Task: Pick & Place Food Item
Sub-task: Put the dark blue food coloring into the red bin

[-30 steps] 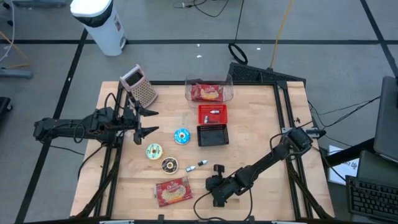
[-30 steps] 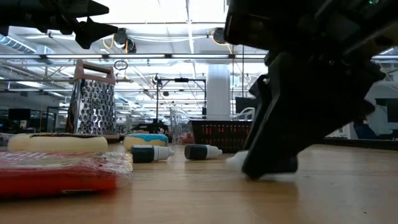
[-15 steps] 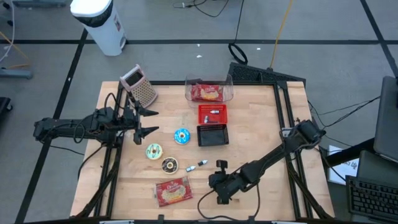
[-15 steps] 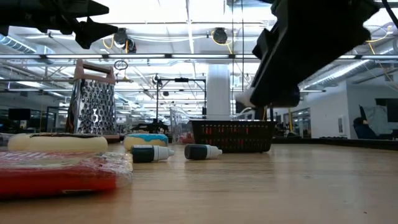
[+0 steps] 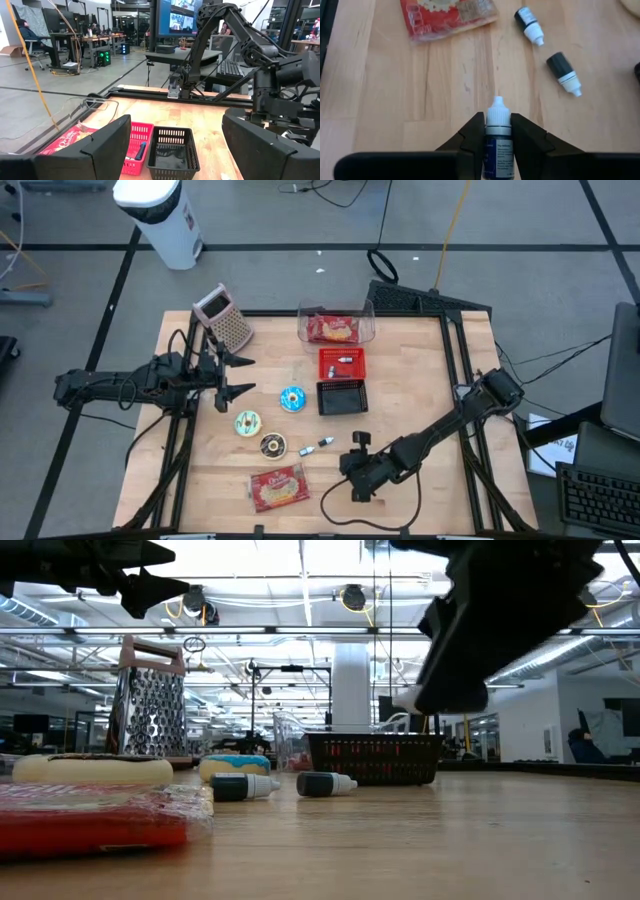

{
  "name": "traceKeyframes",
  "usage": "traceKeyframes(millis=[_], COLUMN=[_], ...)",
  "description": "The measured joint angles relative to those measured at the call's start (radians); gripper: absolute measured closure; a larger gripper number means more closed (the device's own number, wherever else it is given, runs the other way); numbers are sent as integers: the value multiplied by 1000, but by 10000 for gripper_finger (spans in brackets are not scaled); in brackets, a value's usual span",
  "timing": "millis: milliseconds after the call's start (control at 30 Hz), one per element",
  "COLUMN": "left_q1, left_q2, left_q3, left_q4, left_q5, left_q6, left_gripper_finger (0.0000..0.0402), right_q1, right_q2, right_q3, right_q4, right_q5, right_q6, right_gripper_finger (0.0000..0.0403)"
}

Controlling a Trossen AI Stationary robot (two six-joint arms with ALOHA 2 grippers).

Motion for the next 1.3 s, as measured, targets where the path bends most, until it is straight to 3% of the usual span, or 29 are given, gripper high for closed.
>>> traceKeyframes(millis=[667, 1100, 1300], left_q1=[0, 0, 0], left_q2=[0, 0, 0], left_q3=[0, 0, 0], left_q4=[0, 0, 0], left_q5=[0, 0, 0], left_q6=[0, 0, 0], left_gripper_finger=[92, 92, 91], right_q1=[-6, -73, -86], right_q2=[0, 0, 7], right_q3=[-87, -87, -88], right_q4=[228, 548, 654], right_q5=[-60, -240, -267], right_q6=[-43, -180, -226], right_gripper_finger=[339, 340, 340])
